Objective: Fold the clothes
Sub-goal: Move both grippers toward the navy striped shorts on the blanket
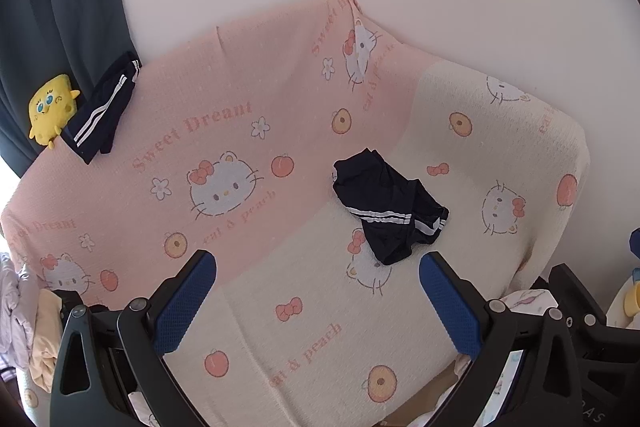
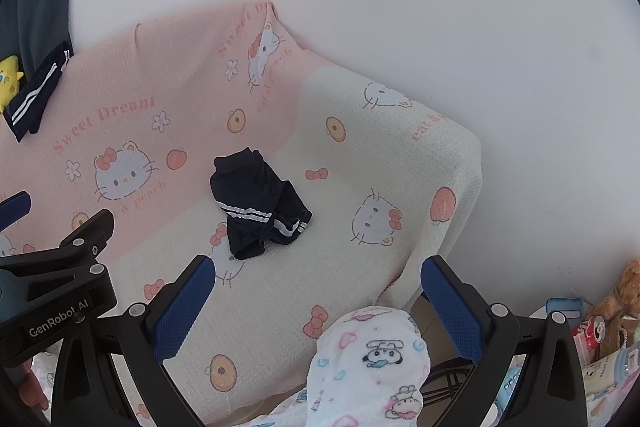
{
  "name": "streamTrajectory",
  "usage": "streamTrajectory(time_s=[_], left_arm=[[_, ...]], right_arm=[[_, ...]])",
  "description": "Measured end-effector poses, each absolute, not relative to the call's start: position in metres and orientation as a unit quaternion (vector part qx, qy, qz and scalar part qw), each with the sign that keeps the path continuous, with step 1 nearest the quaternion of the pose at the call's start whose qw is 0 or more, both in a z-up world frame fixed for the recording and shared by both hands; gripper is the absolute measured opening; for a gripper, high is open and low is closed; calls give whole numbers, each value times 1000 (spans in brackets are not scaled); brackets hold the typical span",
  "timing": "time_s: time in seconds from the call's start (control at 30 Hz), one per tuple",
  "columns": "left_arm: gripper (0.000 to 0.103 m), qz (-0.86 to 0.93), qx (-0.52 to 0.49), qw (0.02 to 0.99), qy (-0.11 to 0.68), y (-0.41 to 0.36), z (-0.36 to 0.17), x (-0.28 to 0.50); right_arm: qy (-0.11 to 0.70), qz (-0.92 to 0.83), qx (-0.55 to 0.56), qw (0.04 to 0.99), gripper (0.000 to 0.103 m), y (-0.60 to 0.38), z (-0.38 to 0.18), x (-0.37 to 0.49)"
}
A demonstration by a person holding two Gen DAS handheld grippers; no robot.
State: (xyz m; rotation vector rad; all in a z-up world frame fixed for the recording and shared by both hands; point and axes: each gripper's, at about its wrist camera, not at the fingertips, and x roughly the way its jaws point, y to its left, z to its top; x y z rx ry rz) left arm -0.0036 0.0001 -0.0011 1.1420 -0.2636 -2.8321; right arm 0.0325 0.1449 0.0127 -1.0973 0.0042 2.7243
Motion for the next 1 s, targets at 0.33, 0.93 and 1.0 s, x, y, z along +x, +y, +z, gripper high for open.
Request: streamTrajectory(time_s=[0.33,0.93,1.0], left_arm=[[103,-914,393,36,-90,-1,-10,-18],[103,-886,454,35,-89,3,-60,-67],[103,-882,461,35,-88,5,-66,-72]], right_arm=[[0,916,-389,98,103,149,4,17],[13,889,-448,96,103,158,-35,-30],[14,886,-453,96,103,160,-40,-35]])
